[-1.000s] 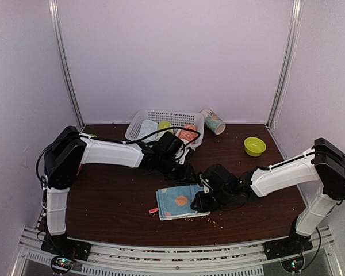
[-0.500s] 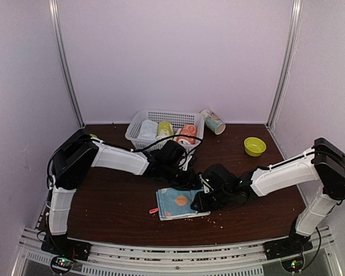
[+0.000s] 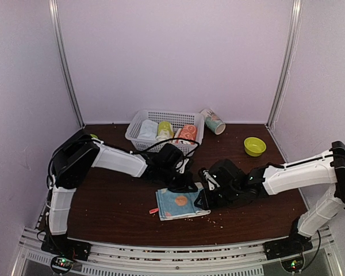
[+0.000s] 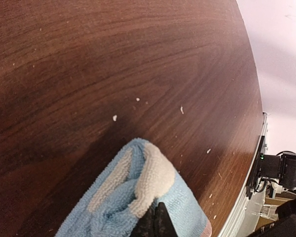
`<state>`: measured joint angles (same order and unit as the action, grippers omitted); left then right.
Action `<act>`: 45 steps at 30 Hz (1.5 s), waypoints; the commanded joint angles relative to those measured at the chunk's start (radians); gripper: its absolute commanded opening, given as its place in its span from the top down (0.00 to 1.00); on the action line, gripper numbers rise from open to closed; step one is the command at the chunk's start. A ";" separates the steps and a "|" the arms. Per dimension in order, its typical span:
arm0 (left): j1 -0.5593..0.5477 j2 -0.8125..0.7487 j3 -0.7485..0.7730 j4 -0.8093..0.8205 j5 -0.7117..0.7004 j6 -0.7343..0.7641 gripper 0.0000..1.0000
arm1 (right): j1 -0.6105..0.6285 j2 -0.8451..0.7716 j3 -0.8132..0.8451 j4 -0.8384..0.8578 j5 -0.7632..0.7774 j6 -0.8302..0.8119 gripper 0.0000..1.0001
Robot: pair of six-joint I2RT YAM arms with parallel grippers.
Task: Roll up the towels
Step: Roll the towel at the center of the board.
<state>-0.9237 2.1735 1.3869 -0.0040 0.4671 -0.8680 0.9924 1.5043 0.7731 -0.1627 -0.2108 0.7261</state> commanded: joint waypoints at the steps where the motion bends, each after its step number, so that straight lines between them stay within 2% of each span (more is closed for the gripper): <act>1: 0.006 0.005 -0.025 0.029 -0.013 0.007 1.00 | 0.005 0.029 0.002 -0.037 0.026 -0.001 0.80; 4: 0.006 0.004 -0.038 0.030 -0.012 0.010 1.00 | 0.023 0.080 0.016 -0.041 0.017 -0.004 0.85; 9: 0.006 -0.003 -0.059 0.023 -0.016 0.022 1.00 | 0.039 0.149 0.029 -0.078 0.012 0.003 0.87; 13: 0.006 -0.007 -0.065 0.010 -0.021 0.042 1.00 | 0.039 0.143 0.074 -0.145 0.037 -0.015 0.86; 15: 0.006 -0.010 -0.069 0.004 -0.027 0.052 1.00 | 0.031 0.094 0.078 -0.150 0.041 -0.023 0.82; 20: 0.006 -0.014 -0.077 0.003 -0.033 0.063 1.00 | -0.033 -0.050 0.040 -0.112 0.006 0.013 0.58; 23: 0.006 -0.014 -0.089 0.013 -0.035 0.059 1.00 | -0.086 -0.094 -0.037 0.001 -0.059 0.063 0.52; 27: 0.006 -0.014 -0.099 0.021 -0.033 0.055 1.00 | -0.151 -0.078 -0.136 0.179 -0.152 0.148 0.50; 36: 0.006 -0.030 -0.120 0.040 -0.033 0.049 1.00 | -0.208 0.067 -0.319 0.649 -0.255 0.375 0.52; 40: 0.005 -0.042 -0.131 0.041 -0.039 0.048 1.00 | -0.209 0.134 -0.360 0.782 -0.273 0.450 0.55; 42: 0.005 -0.042 -0.135 0.042 -0.039 0.048 1.00 | -0.209 0.167 -0.366 0.815 -0.284 0.469 0.60; 45: 0.005 -0.044 -0.141 0.048 -0.040 0.043 1.00 | -0.209 0.201 -0.364 0.834 -0.302 0.472 0.77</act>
<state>-0.9237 2.1391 1.2781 0.0860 0.4549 -0.8288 0.7856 1.6531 0.4290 0.6052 -0.4824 1.1450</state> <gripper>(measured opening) 0.004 0.322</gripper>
